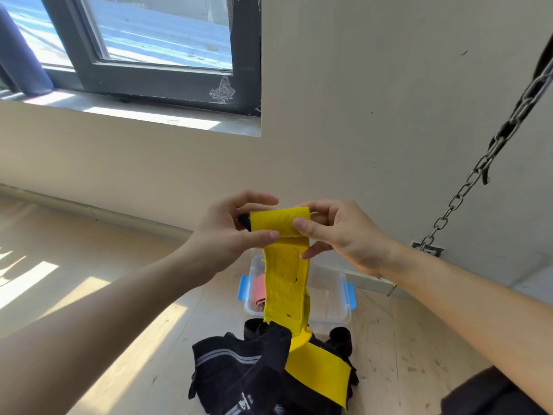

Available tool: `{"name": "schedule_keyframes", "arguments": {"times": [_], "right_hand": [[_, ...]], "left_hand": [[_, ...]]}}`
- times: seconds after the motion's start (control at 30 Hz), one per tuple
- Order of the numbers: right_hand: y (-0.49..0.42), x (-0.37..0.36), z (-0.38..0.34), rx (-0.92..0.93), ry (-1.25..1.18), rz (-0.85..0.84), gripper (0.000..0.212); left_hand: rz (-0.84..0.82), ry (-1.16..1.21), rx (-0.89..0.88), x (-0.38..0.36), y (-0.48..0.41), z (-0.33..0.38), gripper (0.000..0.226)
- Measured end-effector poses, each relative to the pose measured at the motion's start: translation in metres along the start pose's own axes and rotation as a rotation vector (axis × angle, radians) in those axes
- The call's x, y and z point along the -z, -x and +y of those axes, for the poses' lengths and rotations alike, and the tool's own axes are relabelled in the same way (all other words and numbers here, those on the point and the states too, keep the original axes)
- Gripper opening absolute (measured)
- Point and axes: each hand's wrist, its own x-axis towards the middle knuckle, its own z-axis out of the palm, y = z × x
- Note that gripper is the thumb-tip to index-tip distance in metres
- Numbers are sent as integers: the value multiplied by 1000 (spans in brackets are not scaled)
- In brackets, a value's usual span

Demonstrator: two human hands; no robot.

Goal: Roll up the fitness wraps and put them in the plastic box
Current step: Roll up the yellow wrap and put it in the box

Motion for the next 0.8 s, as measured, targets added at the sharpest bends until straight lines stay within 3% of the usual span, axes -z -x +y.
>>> {"name": "schedule_keyframes", "arguments": {"times": [0.13, 0.23, 0.5, 0.6, 0.7, 0.8], "right_hand": [[0, -2, 0, 76, -23, 38, 20], [0, -2, 1, 128, -20, 82, 24], [-3, 2, 13, 238, 129, 182, 35], [-4, 5, 14, 138, 189, 132, 45], [-1, 3, 10, -38, 81, -3, 48], [0, -2, 6, -104, -24, -1, 49]], "left_hand": [[-72, -43, 126, 3, -2, -2, 51], [-173, -47, 213, 2, -2, -3, 44], [-82, -107, 180, -4, -1, 1, 49], [-63, -87, 141, -3, -1, 1, 49], [-32, -58, 98, -4, 0, -1, 46], [-13, -45, 53, -7, 0, -3, 39]]}}
